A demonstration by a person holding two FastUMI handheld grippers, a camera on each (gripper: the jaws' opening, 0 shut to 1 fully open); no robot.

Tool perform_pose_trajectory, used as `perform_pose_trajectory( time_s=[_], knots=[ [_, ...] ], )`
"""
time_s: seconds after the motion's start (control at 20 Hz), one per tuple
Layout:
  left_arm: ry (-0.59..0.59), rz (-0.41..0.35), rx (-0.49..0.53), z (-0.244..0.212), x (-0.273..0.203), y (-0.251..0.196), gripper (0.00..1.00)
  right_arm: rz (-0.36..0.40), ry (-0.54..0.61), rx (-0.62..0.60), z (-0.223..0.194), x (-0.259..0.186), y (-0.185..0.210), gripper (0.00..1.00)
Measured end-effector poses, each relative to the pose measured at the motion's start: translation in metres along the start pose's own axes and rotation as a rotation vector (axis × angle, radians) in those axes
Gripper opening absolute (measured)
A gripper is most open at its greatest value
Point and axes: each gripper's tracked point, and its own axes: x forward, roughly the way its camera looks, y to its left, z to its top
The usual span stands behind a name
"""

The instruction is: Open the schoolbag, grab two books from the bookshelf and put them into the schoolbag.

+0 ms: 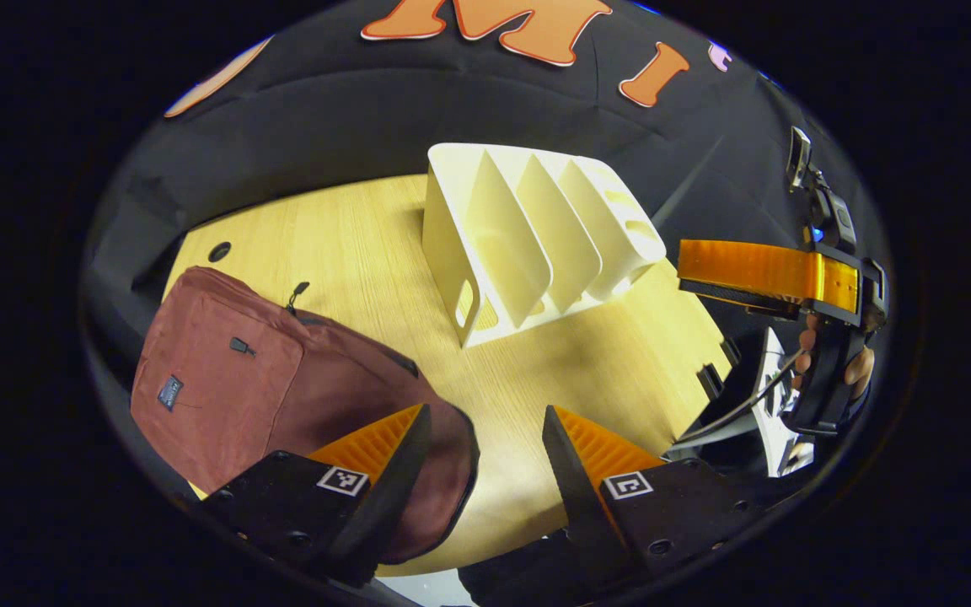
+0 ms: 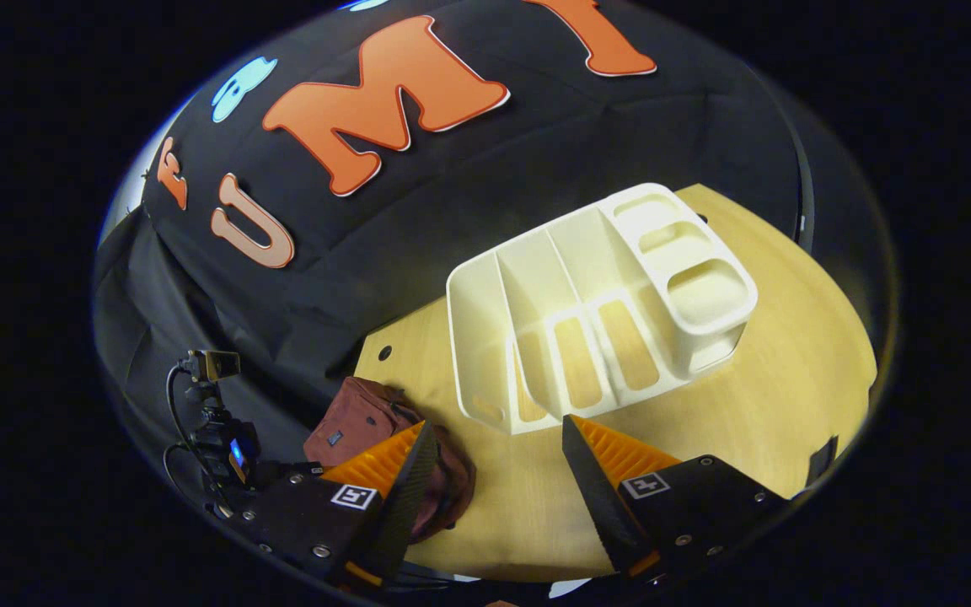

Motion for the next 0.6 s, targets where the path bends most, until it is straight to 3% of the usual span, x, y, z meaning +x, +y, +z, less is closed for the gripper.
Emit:
perform_pose_trajectory(
  time_s=[0.2, 0.25, 0.6],
  knots=[
    [-0.175, 0.079, 0.007, 0.051, -0.019, -0.035, 0.92, -0.03, -0.107, -0.148, 0.041, -0.026, -0.017, 0.9],
    [-0.233, 0.092, 0.008, 0.066, -0.025, -0.045, 0.97, -0.033, -0.142, -0.19, 0.054, -0.034, -0.018, 0.9],
    [-0.589, 0.235, -0.052, 0.15, -0.101, -0.08, 0.98, -0.034, -0.303, -0.437, 0.112, -0.098, 0.0, 0.91]
  ],
)
